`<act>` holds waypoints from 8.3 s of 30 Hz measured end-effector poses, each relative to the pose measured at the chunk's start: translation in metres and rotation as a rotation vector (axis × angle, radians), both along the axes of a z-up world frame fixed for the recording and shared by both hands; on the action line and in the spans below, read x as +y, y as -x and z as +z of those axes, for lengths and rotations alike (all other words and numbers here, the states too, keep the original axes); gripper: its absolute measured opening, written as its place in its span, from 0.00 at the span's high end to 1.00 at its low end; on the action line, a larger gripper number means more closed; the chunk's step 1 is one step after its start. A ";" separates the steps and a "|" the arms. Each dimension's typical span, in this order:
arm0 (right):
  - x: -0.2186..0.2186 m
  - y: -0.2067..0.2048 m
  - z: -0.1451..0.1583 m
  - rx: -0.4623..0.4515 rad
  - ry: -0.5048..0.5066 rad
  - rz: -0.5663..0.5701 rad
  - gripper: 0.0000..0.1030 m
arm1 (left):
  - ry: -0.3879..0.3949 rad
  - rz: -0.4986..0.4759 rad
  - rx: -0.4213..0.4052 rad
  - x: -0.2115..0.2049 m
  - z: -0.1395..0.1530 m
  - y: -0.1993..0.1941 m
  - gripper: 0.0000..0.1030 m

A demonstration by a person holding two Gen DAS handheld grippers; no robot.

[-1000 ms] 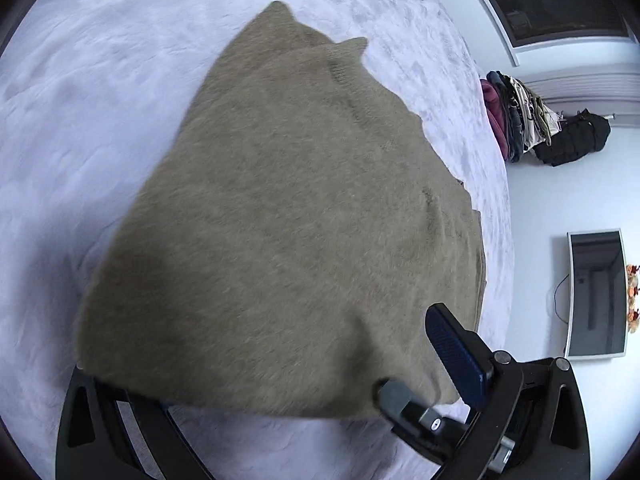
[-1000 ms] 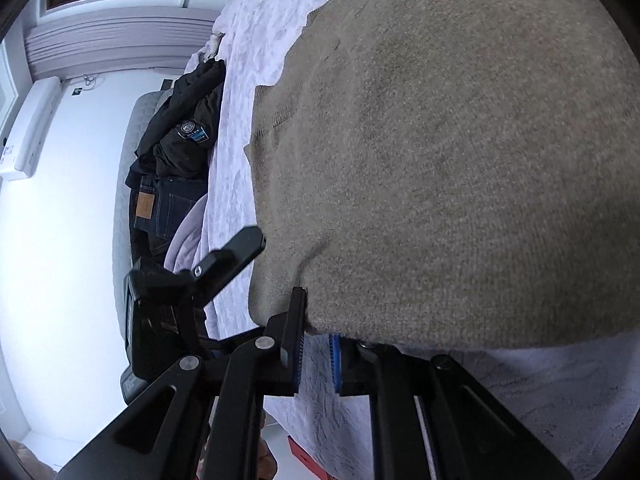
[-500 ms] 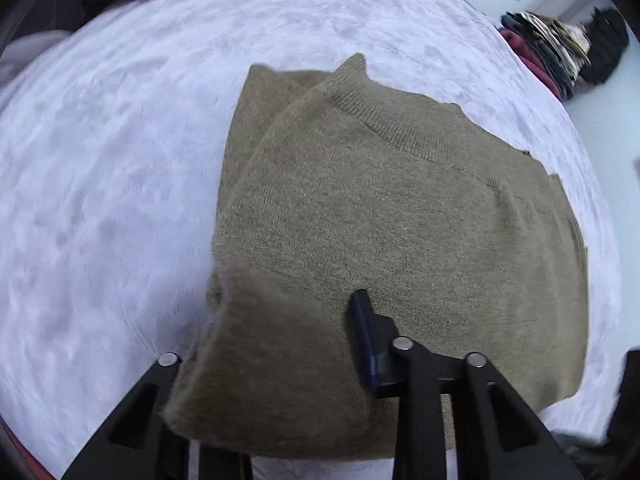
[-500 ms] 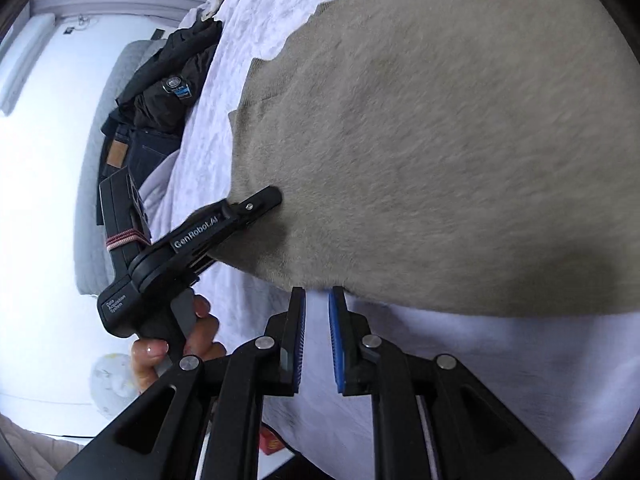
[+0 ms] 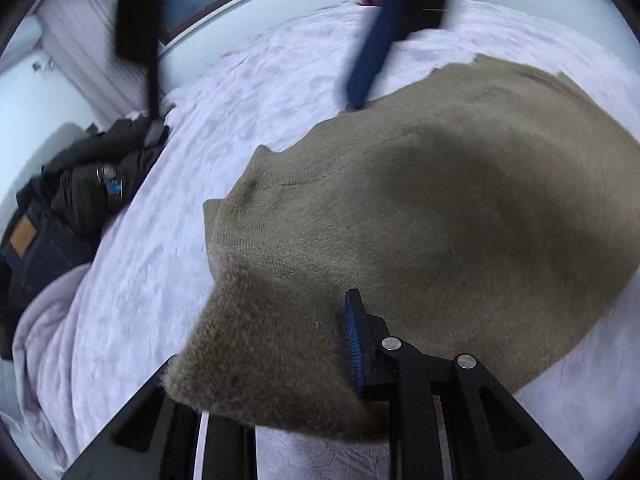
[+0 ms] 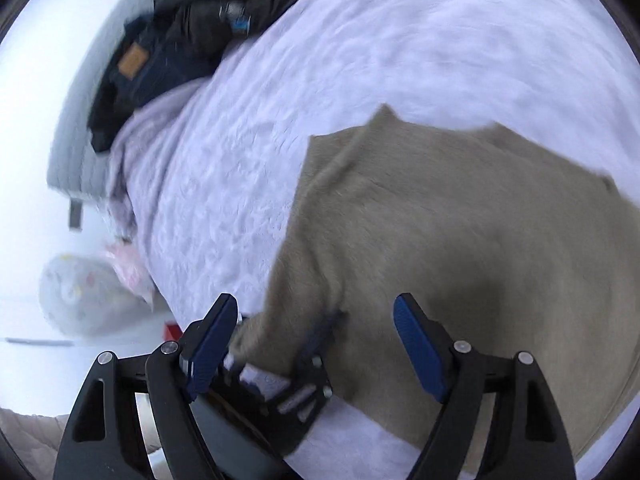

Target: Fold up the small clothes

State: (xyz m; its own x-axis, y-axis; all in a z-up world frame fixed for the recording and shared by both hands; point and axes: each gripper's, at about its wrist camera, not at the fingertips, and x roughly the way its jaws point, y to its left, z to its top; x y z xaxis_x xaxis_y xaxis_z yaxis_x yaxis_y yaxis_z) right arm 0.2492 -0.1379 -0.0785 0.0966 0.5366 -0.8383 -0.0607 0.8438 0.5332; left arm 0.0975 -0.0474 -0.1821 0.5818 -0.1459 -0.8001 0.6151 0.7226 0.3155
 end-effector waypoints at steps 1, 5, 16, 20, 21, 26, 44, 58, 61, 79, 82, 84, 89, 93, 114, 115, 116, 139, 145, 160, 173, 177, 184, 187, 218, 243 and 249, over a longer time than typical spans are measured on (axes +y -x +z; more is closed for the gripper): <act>0.015 -0.014 -0.005 0.039 0.036 0.058 0.19 | -0.006 -0.011 -0.011 0.000 -0.001 0.002 0.76; 0.074 -0.053 -0.034 0.172 0.168 0.238 0.18 | 0.001 -0.010 -0.019 0.002 -0.003 0.002 0.76; 0.160 -0.064 -0.101 0.283 0.546 0.531 0.18 | 0.033 0.045 -0.003 0.008 -0.004 -0.001 0.76; 0.146 -0.062 -0.099 0.241 0.564 0.513 0.87 | 0.043 0.036 -0.003 0.009 -0.002 0.003 0.76; 0.134 -0.061 -0.093 0.233 0.535 0.476 0.87 | 0.057 0.035 -0.001 0.010 0.000 0.003 0.76; 0.075 -0.045 -0.055 0.137 0.302 0.308 0.88 | 0.176 0.050 0.040 0.012 0.030 0.002 0.76; -0.187 0.115 0.053 -0.312 -0.126 -0.238 0.87 | 0.307 -0.325 -0.042 -0.134 0.130 0.083 0.76; -0.284 0.210 -0.104 -0.153 -0.211 -0.591 0.85 | 0.093 -0.482 0.121 -0.194 0.041 0.144 0.74; -0.286 0.208 -0.102 -0.143 -0.239 -0.603 0.78 | 0.098 -0.463 0.116 -0.187 0.053 0.148 0.26; -0.298 0.198 -0.045 -0.299 -0.155 -0.620 0.92 | 0.135 0.126 0.255 -0.101 0.039 -0.014 0.24; -0.305 0.201 -0.071 -0.204 -0.044 -0.618 0.92 | 0.110 0.103 0.217 -0.106 0.024 -0.010 0.19; -0.311 0.201 -0.095 -0.143 -0.017 -0.635 0.92 | 0.094 0.089 0.170 -0.113 0.024 -0.005 0.19; -0.321 0.224 -0.093 -0.137 -0.075 -0.774 0.46 | 0.092 0.101 0.184 -0.111 0.027 -0.024 0.19; -0.299 0.259 -0.069 -0.170 -0.193 -0.741 0.41 | 0.096 0.105 0.201 -0.109 0.027 -0.028 0.19; -0.243 0.354 -0.083 -0.041 -0.053 -0.880 0.73 | 0.112 0.199 0.358 -0.086 0.043 -0.025 0.19; -0.247 0.354 -0.074 -0.070 -0.045 -0.878 0.73 | 0.102 0.205 0.366 -0.085 0.042 -0.025 0.10; -0.250 0.352 -0.065 -0.104 -0.042 -0.873 0.73 | 0.093 0.209 0.371 -0.083 0.042 -0.025 0.01; -0.240 0.291 -0.085 -0.060 0.036 -0.773 0.56 | 0.091 0.208 0.421 -0.076 0.028 -0.019 0.00; -0.251 0.317 -0.092 -0.047 -0.064 -0.847 0.49 | 0.106 0.210 0.445 -0.074 0.027 -0.019 0.00; -0.257 0.316 -0.091 -0.073 -0.065 -0.782 0.39 | 0.119 0.192 0.478 -0.074 0.023 -0.024 0.00; -0.290 0.294 -0.094 -0.137 -0.149 -0.732 0.24 | 0.243 0.064 0.640 -0.078 0.020 -0.034 0.00; -0.302 0.285 -0.104 -0.140 -0.210 -0.733 0.24 | 0.230 0.020 0.652 -0.091 0.013 -0.028 0.00; -0.314 0.257 -0.123 -0.142 -0.304 -0.697 0.24 | 0.248 -0.032 0.663 -0.124 0.007 -0.033 0.00; -0.316 0.242 -0.128 -0.136 -0.348 -0.653 0.24 | 0.243 -0.036 0.660 -0.135 0.004 -0.035 0.00; -0.294 0.191 -0.137 -0.132 -0.417 -0.590 0.56 | 0.256 -0.009 0.605 -0.156 0.004 -0.028 0.21; -0.210 0.221 -0.055 -0.171 -0.724 -0.669 0.60 | 0.465 -0.056 0.586 -0.058 0.110 -0.016 0.47; -0.156 0.234 -0.051 -0.118 -0.826 -0.675 0.60 | 0.443 -0.043 0.593 -0.009 0.131 -0.006 0.47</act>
State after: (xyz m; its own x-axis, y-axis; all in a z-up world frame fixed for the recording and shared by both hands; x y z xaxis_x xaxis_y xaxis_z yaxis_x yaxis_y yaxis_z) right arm 0.0153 -0.2942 -0.1298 0.6419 0.7386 -0.2060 0.1950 0.1026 0.9754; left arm 0.1040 -0.0563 -0.0515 0.0569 -0.5408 -0.8392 0.6222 0.6766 -0.3938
